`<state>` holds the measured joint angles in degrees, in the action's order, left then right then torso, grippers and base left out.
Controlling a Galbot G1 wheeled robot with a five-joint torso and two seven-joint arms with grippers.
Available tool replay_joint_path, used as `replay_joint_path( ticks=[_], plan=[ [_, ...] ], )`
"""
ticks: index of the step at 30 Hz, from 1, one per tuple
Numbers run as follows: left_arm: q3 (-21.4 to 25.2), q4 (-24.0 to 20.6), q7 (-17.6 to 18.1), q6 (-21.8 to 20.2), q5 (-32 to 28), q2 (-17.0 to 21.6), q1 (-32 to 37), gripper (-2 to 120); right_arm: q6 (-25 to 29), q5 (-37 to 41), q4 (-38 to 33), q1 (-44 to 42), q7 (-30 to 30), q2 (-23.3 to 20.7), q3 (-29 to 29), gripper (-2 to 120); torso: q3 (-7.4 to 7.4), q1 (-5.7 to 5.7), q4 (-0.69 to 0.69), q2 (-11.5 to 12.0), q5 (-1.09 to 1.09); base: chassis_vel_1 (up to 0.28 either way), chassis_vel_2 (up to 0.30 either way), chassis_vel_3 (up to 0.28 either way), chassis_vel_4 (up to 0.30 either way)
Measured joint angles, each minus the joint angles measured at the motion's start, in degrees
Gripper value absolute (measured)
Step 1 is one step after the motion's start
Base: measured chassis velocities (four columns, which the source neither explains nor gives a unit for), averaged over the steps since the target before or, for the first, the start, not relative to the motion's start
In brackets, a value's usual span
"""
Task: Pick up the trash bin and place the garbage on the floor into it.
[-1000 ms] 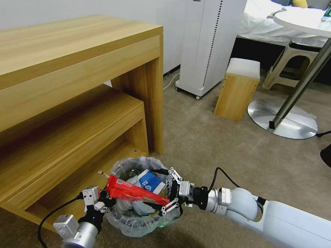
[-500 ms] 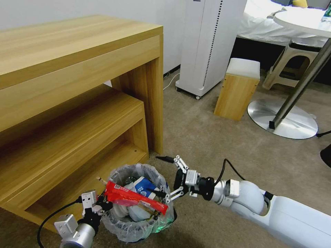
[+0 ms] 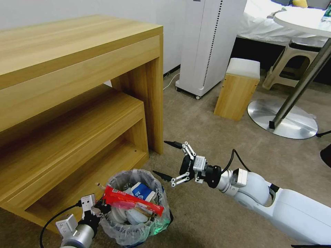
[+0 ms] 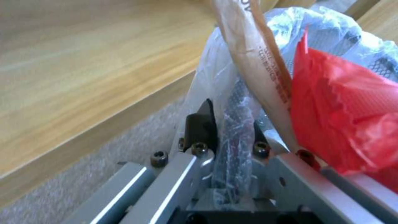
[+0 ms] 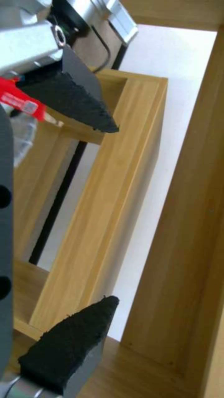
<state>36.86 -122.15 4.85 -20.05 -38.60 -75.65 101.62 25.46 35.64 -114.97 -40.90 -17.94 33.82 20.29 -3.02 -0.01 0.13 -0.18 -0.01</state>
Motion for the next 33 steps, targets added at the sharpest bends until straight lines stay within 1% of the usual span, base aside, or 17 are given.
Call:
replay_joint_path(
  ticks=[3, 11, 26, 28, 30, 31, 32, 33],
  plan=[
    [0.01, 1.52, 0.57, -0.01, -1.07, 0.41, -0.55, 2, 0.02, 0.2, 0.02, 0.1, 0.54, 0.09, -0.59, 100, 0.0, 0.0, 0.0, 0.0, 0.01, 0.0, 0.0, 0.0, 0.0],
    [0.05, 3.83, 1.6, -0.04, -2.86, 1.28, -2.09, 2, 0.2, 0.1, 0.51, -0.42, 1.27, 0.07, -1.49, 100, 0.01, 0.0, 0.0, 0.0, 0.04, 0.0, 0.0, 0.0, 0.0],
    [0.03, 5.28, 1.69, 0.37, -3.01, 2.22, -3.31, 2, 0.47, -0.95, 1.27, -1.7, 1.52, 0.49, -2.44, 100, 0.0, 0.0, 0.0, -0.01, 0.01, 0.0, 0.0, 0.0, 0.0],
    [0.25, 5.52, 1.72, 0.74, -2.47, 2.36, -3.67, 10, 0.62, -1.31, 1.3, -2.52, 1.58, 0.5, -2.75, 100, 0.0, 0.0, 0.02, 0.0, -0.03, 0.0, 0.0, 0.0, 0.0],
    [0.26, 5.52, 1.73, 0.75, -2.44, 2.36, -3.67, 11, 0.64, -1.36, 1.3, -2.65, 1.58, 0.5, -2.81, 100, 0.0, 0.0, 0.02, 0.0, -0.03, 0.0, 0.0, 0.0, 0.0],
    [0.37, 5.44, 1.76, 0.8, -2.23, 2.39, -3.63, 19, 0.76, -1.53, 1.36, -3.11, 1.59, 0.5, -3.04, 100, -0.01, 0.0, 0.02, 0.0, -0.03, 0.0, 0.0, 0.0, 0.0],
    [0.44, 5.34, 1.79, 0.89, -2.09, 2.45, -3.5, 24, 0.83, -1.59, 1.38, -3.28, 1.59, 0.49, -3.17, 100, -0.01, 0.0, 0.02, 0.0, -0.03, 0.0, 0.0, 0.0, 0.0],
    [0.44, 5.34, 1.79, 0.89, -2.09, 2.45, -3.5, 24, 0.83, -1.59, 1.38, -3.28, 1.59, 0.49, -3.17, 100, -0.01, 0.0, 0.02, 0.0, -0.03, 0.0, 0.0, 0.0, 0.0]
  ],
)
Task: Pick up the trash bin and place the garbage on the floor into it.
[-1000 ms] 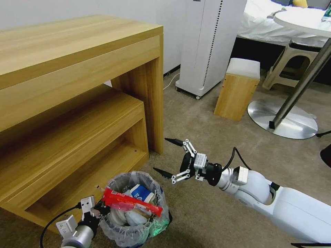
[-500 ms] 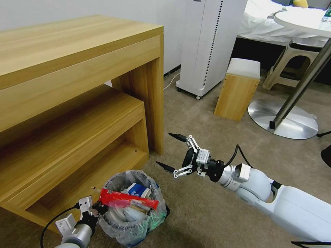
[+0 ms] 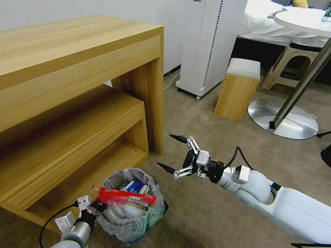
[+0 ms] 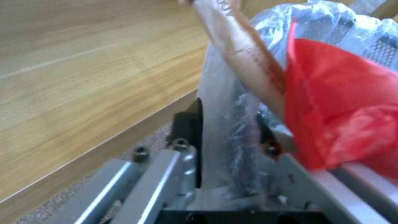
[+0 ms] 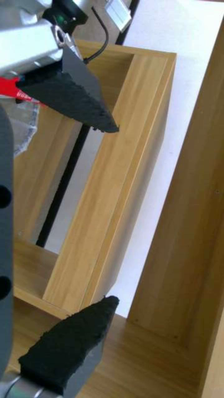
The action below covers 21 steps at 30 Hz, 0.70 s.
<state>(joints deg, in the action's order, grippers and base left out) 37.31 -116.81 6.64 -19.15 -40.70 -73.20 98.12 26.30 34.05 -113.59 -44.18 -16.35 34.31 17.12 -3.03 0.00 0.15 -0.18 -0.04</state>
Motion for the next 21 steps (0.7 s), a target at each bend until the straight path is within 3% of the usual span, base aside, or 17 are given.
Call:
replay_joint_path(
  ticks=[9, 11, 13, 16, 21],
  plan=[
    [1.02, -1.83, 0.14, 0.75, 0.9, 0.68, 0.94, 56, 0.13, -0.14, 0.05, -0.14, 0.0, 0.51, -0.23, 100, 0.0, 0.0, -0.02, 0.0, 0.03, 0.0, 0.0, 0.0, 0.0],
    [1.23, -2.59, 0.14, 0.99, 1.15, 0.7, 1.34, 68, 0.15, -0.3, 0.02, -0.44, 0.0, 0.71, -0.23, 100, 0.0, 0.0, -0.02, 0.0, 0.03, 0.0, 0.0, 0.0, 0.0],
    [1.25, -2.7, 0.13, 1.01, 1.17, 0.7, 1.4, 69, 0.16, -0.32, 0.02, -0.47, 0.0, 0.73, -0.23, 100, 0.0, 0.0, -0.02, 0.0, 0.03, 0.0, 0.0, 0.0, 0.0],
    [1.45, -3.59, 0.12, 1.11, 1.25, 0.67, 1.92, 84, 0.38, -0.58, -0.01, -0.86, 0.0, 0.89, -0.3, 100, 0.0, 0.0, -0.02, 0.0, 0.04, 0.0, 0.0, 0.0, 0.0],
    [1.78, -4.06, 0.1, 1.37, 1.65, 0.67, 2.29, 96, 0.49, -0.8, -0.04, -1.25, 0.04, 0.99, -0.55, 100, 0.01, 0.0, -0.02, 0.0, 0.04, 0.0, 0.0, 0.0, 0.0]
  ],
)
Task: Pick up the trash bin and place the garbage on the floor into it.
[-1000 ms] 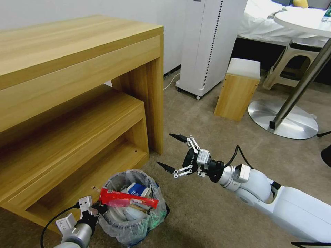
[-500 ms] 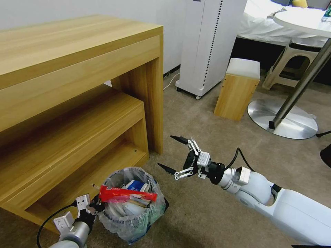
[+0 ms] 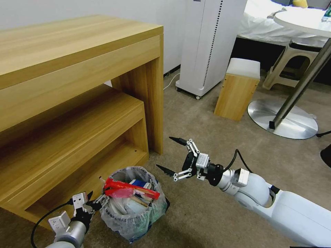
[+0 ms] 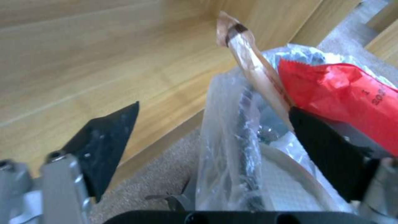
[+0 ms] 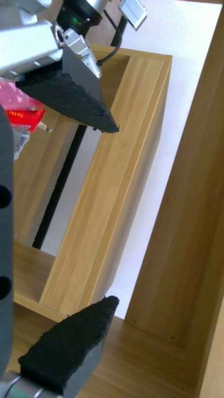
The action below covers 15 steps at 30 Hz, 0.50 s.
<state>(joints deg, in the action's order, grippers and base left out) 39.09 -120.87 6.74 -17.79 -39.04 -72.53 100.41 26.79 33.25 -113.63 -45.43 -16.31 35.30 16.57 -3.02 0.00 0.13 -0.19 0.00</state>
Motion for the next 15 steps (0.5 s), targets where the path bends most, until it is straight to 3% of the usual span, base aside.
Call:
replay_joint_path(
  ticks=[15],
  plan=[
    [1.67, -0.68, -0.01, 1.58, 1.73, 0.02, 0.79, 98, 0.9, -1.06, 1.02, -1.54, 0.26, 1.37, -1.13, 100, 0.0, 0.0, 0.0, 0.0, 0.0, 0.0, 0.0, 0.0, 0.0]
  ],
)
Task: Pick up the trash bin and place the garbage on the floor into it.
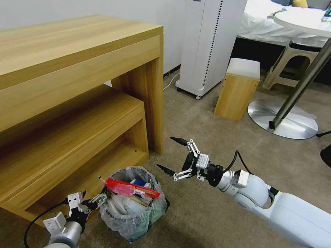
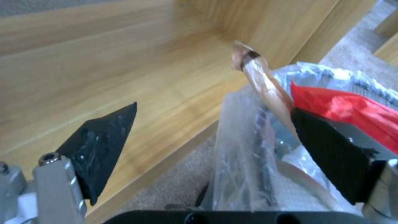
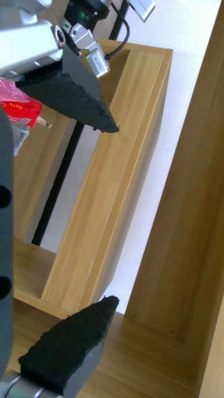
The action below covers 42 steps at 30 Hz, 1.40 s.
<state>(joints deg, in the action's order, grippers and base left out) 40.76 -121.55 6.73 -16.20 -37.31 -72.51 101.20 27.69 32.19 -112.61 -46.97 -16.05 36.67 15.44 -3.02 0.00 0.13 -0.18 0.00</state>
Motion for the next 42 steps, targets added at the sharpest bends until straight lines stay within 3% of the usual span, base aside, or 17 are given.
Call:
replay_joint_path(
  ticks=[13, 33, 42],
  plan=[
    [2.21, -1.38, -1.45, 1.51, 2.07, -1.01, 0.11, 98, 0.08, 0.11, 1.67, -2.68, 3.08, 2.85, -2.9, 100, 0.0, 0.0, 0.0, 0.0, 0.0, 0.0, 0.0, 0.0, 0.0],
    [2.01, -6.41, -2.76, 2.6, 6.02, -4.2, 2.67, 98, -0.43, 1.3, 4.81, -12.14, 8.6, 7.87, -18.46, 100, 0.0, 0.0, 0.0, 0.0, 0.01, 0.0, 0.0, 0.0, 0.0],
    [1.54, -9.29, -3.99, 3.48, 9.06, -6.65, 3.99, 98, -2.39, 1.15, 5.83, -16.37, 16.66, 12.2, -25.76, 100, 0.0, 0.0, 0.0, 0.0, 0.01, 0.0, 0.0, 0.0, 0.0]
  ],
)
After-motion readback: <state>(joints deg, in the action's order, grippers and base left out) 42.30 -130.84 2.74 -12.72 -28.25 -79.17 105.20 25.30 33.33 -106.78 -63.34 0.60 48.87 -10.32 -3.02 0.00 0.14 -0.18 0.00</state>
